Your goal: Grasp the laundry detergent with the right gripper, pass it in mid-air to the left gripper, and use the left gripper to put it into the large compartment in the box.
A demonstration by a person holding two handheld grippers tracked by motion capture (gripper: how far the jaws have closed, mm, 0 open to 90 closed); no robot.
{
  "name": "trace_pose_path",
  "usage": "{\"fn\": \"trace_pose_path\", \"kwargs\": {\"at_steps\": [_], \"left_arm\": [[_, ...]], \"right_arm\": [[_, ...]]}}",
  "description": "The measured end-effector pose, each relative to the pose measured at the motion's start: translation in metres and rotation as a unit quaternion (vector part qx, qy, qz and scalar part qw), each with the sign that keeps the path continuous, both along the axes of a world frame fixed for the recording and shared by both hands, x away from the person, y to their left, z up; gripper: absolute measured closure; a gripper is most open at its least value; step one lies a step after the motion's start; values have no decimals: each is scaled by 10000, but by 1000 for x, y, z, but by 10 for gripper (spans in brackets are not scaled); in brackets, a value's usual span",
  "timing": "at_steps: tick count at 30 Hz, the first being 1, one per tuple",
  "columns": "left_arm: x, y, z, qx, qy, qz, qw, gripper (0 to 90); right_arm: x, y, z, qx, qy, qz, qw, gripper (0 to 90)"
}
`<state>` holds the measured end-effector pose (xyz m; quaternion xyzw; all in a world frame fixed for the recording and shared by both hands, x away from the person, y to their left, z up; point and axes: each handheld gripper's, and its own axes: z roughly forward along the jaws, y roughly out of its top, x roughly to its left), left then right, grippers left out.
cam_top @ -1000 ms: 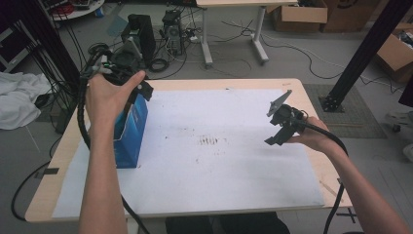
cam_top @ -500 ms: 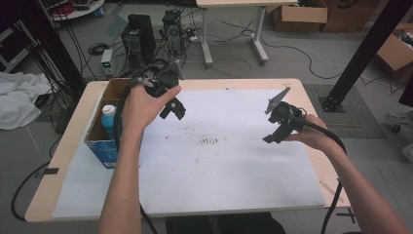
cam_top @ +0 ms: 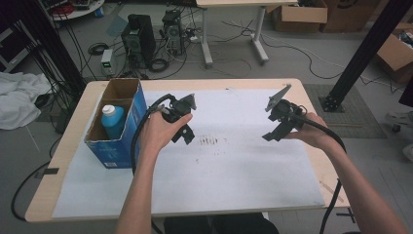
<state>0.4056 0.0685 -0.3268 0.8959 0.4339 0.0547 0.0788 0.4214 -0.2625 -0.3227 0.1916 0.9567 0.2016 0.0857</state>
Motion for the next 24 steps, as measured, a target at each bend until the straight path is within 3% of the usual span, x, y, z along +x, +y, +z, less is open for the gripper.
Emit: {"fn": "trace_pose_path", "kwargs": {"at_steps": [24], "left_arm": [[0,-4,-5,-48,-14,-62,10000,175]], "right_arm": [[-1,-2,-1,-42,-7,-39,10000,181]]}}
